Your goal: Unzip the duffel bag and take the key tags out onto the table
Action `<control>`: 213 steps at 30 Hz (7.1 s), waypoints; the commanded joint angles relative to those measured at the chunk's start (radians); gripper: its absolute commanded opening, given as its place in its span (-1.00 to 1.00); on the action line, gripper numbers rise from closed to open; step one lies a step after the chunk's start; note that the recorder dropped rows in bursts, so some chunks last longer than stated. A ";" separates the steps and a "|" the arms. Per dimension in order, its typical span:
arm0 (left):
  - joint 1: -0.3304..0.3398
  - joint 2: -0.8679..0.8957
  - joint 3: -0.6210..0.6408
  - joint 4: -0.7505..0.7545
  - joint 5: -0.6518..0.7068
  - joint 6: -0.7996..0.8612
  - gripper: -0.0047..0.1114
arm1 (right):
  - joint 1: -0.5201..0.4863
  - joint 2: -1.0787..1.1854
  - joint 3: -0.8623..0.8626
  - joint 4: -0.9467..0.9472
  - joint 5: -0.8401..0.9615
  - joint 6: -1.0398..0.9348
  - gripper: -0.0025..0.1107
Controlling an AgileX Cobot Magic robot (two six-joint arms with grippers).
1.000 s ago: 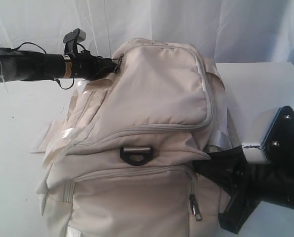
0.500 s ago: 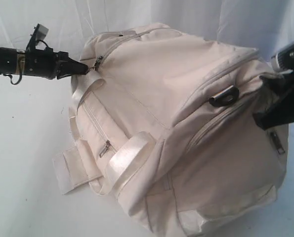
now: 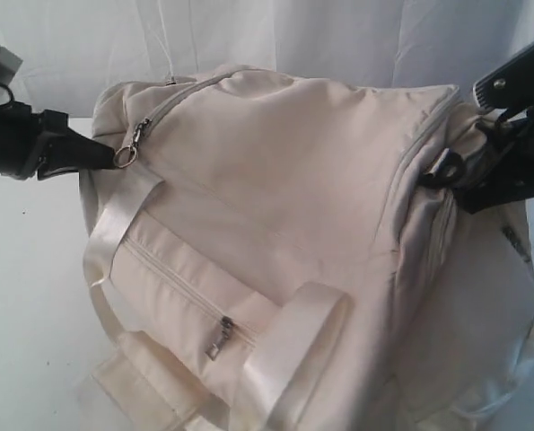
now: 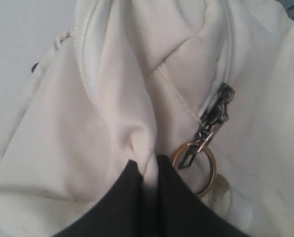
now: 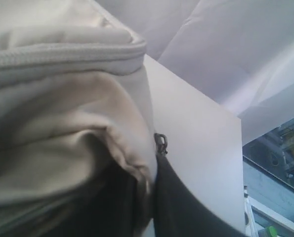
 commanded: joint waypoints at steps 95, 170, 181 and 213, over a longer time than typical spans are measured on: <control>0.011 -0.914 0.632 -0.108 0.569 0.358 0.19 | 0.518 0.604 -0.325 0.150 -0.685 0.145 0.17; 0.011 -0.828 0.776 -0.108 0.427 0.303 -0.84 | 0.573 0.746 -0.341 0.083 -0.733 0.136 -0.06; 0.011 -0.828 0.776 -0.108 0.427 0.303 -0.84 | 0.581 0.776 -0.408 0.155 -0.830 0.136 -0.35; 0.011 -0.828 0.776 -0.108 0.416 0.303 -0.84 | 0.581 0.723 -0.409 -0.069 -0.638 0.274 -0.96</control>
